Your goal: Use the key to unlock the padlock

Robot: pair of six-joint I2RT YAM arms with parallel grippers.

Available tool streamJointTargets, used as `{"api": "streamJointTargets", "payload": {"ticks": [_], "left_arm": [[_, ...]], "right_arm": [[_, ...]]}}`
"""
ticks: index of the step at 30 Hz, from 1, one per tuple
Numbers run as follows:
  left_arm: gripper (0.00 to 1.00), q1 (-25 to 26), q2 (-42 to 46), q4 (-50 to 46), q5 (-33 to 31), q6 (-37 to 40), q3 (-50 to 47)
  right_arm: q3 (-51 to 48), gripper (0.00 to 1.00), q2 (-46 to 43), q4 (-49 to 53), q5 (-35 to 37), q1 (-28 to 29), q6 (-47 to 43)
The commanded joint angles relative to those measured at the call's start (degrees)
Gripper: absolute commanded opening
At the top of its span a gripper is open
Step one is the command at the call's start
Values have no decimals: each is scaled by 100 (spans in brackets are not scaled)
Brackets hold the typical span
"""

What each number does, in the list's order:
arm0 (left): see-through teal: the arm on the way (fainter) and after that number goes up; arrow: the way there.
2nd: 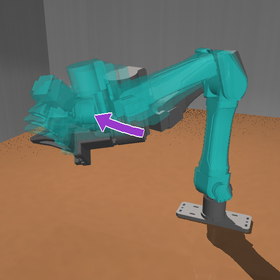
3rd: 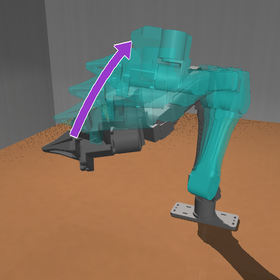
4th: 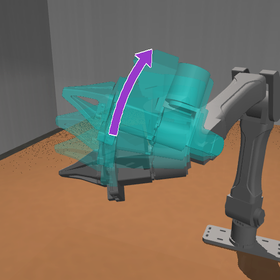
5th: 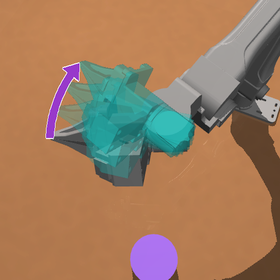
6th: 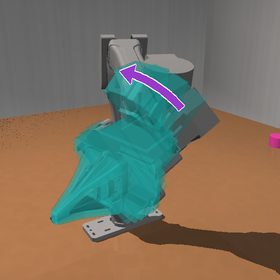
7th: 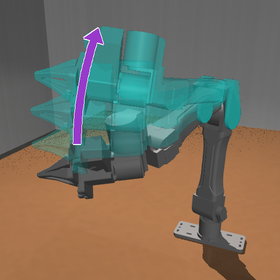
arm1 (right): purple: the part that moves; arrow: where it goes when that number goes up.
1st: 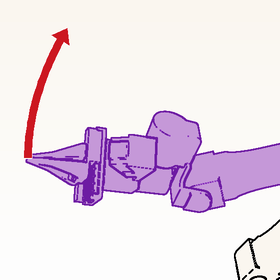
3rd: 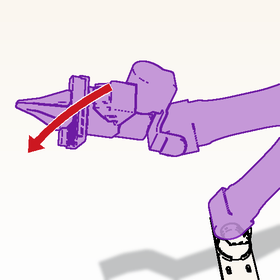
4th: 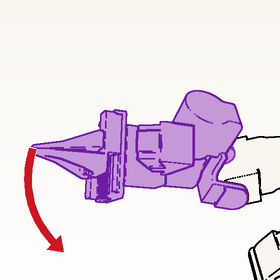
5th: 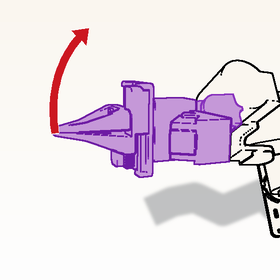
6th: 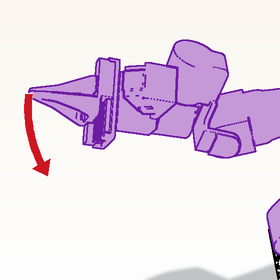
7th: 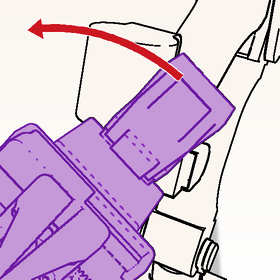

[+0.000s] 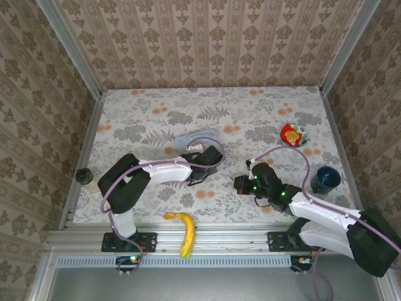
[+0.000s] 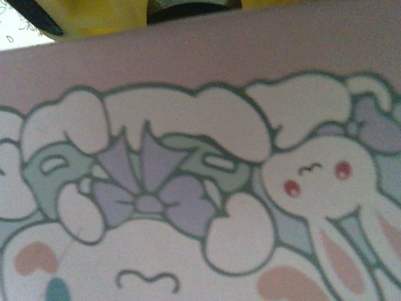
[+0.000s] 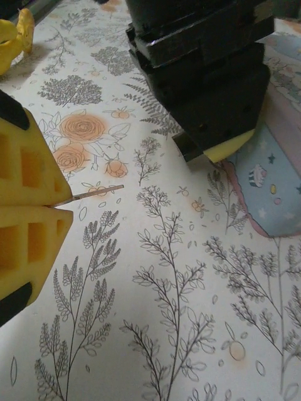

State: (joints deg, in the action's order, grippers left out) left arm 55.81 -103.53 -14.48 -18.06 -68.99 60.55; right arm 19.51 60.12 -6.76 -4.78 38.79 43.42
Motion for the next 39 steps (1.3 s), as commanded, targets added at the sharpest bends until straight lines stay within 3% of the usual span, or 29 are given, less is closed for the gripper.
{"api": "streamJointTargets", "payload": {"ticks": [1, 11, 16, 32, 39], "left_arm": [[20, 4, 175, 33, 582, -387, -36], [18, -235, 219, 61, 1421, -661, -71], [17, -333, 236, 156, 1718, -717, -117], [16, -414, 201, 117, 2115, -968, -88], [15, -525, 158, 452, 2777, -1402, -226]], "right_arm": [[-96, 0, 320, -544, 372, 231, 114], [189, 0, 2313, -2425, 858, 931, 77], [197, 0, 2802, -3079, 1065, 1056, 186], [-177, 0, 2209, -2996, 1645, 1056, 402], [-153, 0, 2224, -3131, 1584, 1052, 369]]}}
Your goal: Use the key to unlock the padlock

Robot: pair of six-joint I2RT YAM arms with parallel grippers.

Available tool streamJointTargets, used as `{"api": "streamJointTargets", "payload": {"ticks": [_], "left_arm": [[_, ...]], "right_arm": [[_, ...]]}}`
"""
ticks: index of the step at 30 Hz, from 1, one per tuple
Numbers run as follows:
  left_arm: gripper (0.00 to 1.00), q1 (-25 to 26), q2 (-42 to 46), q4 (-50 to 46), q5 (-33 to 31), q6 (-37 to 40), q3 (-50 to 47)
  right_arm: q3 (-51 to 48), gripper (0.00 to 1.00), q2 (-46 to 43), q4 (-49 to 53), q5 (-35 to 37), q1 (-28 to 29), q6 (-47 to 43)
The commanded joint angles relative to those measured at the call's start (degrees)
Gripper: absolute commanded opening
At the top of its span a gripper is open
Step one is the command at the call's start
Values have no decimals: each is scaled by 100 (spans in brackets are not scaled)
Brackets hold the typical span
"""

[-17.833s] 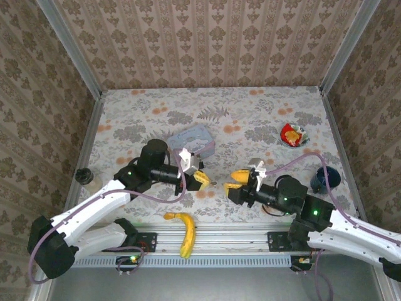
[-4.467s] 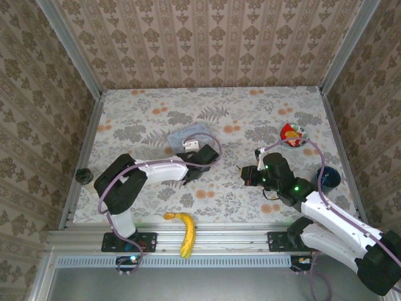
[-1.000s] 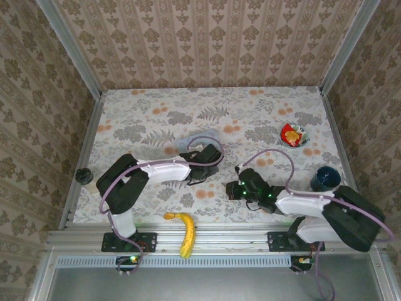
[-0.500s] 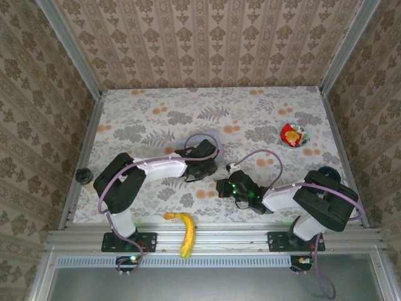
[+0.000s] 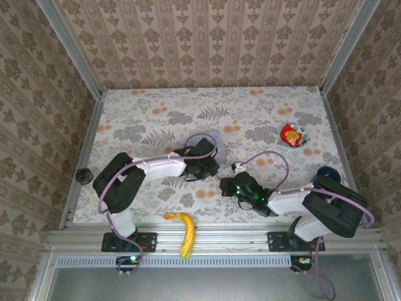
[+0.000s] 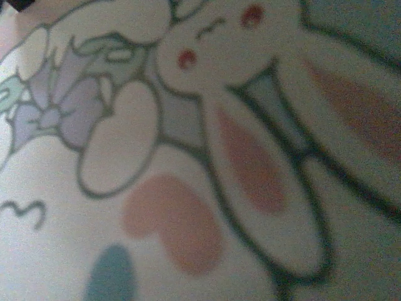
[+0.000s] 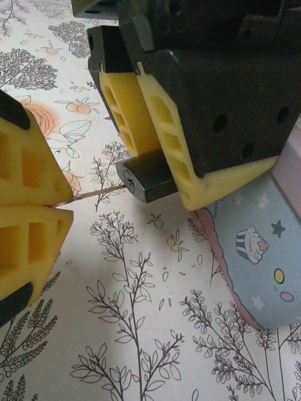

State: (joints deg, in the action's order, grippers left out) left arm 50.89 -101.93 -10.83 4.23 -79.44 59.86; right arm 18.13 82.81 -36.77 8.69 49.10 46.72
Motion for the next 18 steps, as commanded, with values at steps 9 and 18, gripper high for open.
{"api": "streamJointTargets", "payload": {"ticks": [9, 18], "left_arm": [[15, -146, -11, 163, 692, -527, -242], [16, -176, -53, 249, 788, -534, -242]], "right_arm": [[-244, 0, -190, -259, 457, 30, 207], [-216, 0, -278, -225, 484, 27, 130]]}}
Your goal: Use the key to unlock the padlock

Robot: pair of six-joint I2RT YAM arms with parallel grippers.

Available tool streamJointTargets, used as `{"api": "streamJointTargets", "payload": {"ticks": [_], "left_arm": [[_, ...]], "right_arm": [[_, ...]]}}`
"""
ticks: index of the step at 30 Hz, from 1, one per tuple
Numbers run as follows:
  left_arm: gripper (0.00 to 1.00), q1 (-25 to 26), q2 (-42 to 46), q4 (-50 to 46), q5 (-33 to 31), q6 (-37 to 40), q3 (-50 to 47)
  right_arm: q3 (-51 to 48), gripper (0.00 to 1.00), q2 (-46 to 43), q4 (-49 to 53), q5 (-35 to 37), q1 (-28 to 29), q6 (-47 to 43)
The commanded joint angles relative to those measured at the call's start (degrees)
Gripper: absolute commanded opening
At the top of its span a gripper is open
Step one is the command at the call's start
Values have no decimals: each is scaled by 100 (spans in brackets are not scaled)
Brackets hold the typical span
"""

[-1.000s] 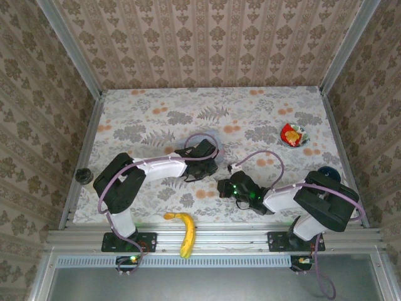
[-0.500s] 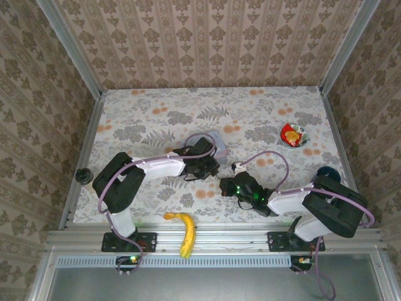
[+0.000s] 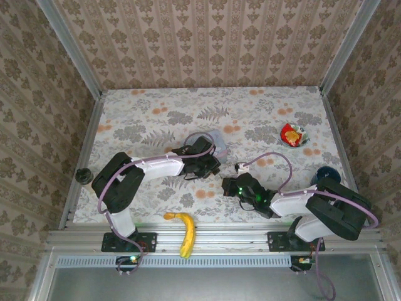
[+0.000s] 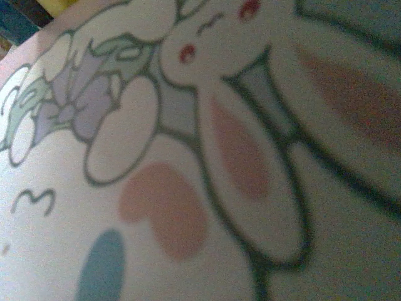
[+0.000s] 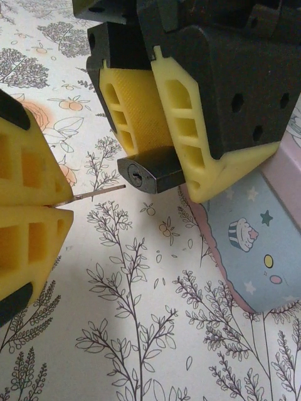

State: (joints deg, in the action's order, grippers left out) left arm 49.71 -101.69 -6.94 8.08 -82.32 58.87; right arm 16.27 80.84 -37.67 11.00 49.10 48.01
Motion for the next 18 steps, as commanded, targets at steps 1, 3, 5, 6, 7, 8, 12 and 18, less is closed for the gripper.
{"api": "streamJointTargets", "payload": {"ticks": [1, 3, 5, 6, 7, 8, 12, 18], "left_arm": [[15, -58, -80, -141, 405, -242, -139], [16, -58, -79, -131, 414, -249, -144], [15, -58, -73, -107, 431, -249, -156], [16, -58, -73, -89, 432, -248, -164], [15, -58, -70, -88, 440, -257, -175], [16, -58, -73, -80, 440, -258, -189], [16, -58, -88, -47, 454, -272, -218], [15, -65, -149, 3, 531, -257, -209]], "right_arm": [[-21, 0, -83, -140, 253, 24, 2], [-10, 0, -81, -135, 270, 26, -3], [-1, 0, -83, -135, 284, 26, 2], [-10, 0, -80, -144, 292, 24, 6], [-10, 0, -86, -153, 305, 30, -1], [-1, 0, -86, -145, 305, 21, -9], [7, 0, -80, -144, 341, 21, -18], [60, 0, -83, -128, 344, 23, -36]]}}
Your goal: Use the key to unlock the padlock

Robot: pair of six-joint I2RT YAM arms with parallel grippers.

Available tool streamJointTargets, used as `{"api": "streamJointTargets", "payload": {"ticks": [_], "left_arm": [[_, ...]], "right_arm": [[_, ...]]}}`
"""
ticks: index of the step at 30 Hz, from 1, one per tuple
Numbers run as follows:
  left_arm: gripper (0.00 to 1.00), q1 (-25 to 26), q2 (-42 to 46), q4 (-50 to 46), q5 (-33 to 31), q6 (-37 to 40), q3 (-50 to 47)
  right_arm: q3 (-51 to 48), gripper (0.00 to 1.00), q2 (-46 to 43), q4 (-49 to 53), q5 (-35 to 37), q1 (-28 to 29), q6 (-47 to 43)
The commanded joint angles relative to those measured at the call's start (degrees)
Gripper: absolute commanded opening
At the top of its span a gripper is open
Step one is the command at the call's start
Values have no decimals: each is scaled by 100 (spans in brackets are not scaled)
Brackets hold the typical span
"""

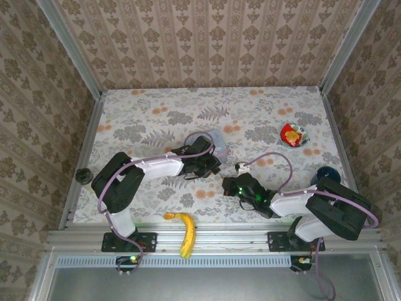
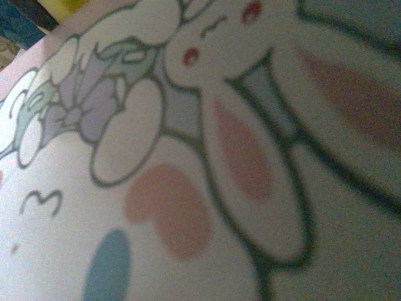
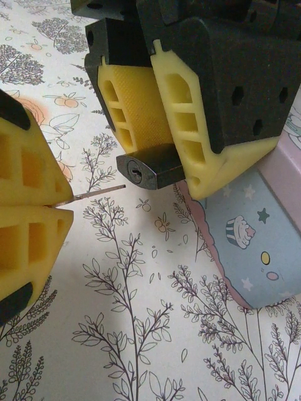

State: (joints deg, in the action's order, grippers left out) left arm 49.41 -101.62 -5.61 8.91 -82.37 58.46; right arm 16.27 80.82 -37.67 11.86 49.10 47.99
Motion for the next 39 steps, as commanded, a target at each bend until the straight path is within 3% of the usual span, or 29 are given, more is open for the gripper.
{"api": "streamJointTargets", "payload": {"ticks": [1, 39], "left_arm": [[15, -36, -164, -109, 462, -245, -170], [15, 3, -193, 24, 542, -250, -216]], "right_arm": [[71, 0, -77, -127, 252, 21, -39], [304, 0, 308, -444, -32, -231, 33]]}}
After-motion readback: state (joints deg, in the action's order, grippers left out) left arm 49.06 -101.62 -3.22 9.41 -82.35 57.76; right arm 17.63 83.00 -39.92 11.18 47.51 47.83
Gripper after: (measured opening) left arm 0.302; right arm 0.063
